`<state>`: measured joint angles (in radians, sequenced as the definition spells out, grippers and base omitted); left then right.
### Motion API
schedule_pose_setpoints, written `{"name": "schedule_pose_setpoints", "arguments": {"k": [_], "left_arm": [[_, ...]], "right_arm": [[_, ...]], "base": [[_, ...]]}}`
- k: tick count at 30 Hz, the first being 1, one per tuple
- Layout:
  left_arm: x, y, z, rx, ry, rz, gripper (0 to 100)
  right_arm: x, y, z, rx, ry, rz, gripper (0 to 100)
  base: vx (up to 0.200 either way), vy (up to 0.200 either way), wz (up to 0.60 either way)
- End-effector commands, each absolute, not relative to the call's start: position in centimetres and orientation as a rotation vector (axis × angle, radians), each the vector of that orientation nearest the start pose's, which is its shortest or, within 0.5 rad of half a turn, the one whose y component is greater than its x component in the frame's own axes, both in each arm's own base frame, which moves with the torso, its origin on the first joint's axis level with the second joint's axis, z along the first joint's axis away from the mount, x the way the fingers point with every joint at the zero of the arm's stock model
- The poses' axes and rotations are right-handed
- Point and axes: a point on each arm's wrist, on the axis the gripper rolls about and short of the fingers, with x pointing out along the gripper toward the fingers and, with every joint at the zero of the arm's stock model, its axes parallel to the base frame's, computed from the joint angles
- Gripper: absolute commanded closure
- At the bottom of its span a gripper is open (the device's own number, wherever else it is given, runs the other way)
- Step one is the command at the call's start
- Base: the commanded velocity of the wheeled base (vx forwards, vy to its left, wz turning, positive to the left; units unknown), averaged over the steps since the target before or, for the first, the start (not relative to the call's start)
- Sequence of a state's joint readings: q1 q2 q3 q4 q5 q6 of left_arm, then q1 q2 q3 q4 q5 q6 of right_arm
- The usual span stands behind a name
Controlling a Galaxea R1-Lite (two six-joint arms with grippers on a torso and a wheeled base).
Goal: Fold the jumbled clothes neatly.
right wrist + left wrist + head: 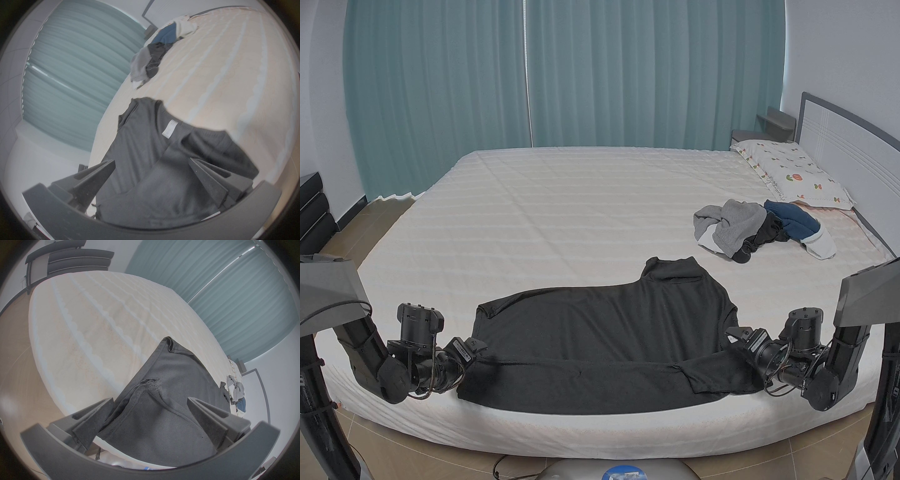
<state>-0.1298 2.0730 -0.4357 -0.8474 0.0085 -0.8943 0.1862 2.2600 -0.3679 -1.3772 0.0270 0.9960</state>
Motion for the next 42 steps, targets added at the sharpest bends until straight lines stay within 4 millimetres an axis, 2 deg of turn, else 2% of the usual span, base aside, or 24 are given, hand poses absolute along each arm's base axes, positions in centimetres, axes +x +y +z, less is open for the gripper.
{"name": "schedule_pose_setpoints", "arguments": {"k": [1,7,15,20,35,42], "left_arm": [[27.8,-3.7,0.8,-0.787,0.793,0.246,0],[27.7,-3.9,0.7,-0.750,0.803,0.230,0],[27.8,-4.0,1.1,-0.739,0.753,0.228,0],[28.3,-3.8,0.9,-0.741,0.741,0.242,0],[28.5,-3.6,1.0,-0.730,0.710,0.281,0],[28.5,-3.7,0.9,-0.727,0.712,0.281,0]], "right_arm": [[30.3,3.4,-2.0,0.957,0.546,-0.130,0],[29.8,3.4,-1.6,0.964,0.511,-0.107,0],[28.5,2.1,0.8,0.980,0.416,-0.085,0],[28.3,1.5,0.7,0.991,0.431,-0.090,0],[28.2,1.5,0.5,0.992,0.444,-0.088,0],[28.1,1.5,0.6,0.992,0.444,-0.086,0]], "base": [[0.000,0.000,0.00],[0.000,0.000,0.00],[0.000,0.000,0.00],[0.000,0.000,0.00],[0.000,0.000,0.00],[0.000,0.171,0.00]]}}
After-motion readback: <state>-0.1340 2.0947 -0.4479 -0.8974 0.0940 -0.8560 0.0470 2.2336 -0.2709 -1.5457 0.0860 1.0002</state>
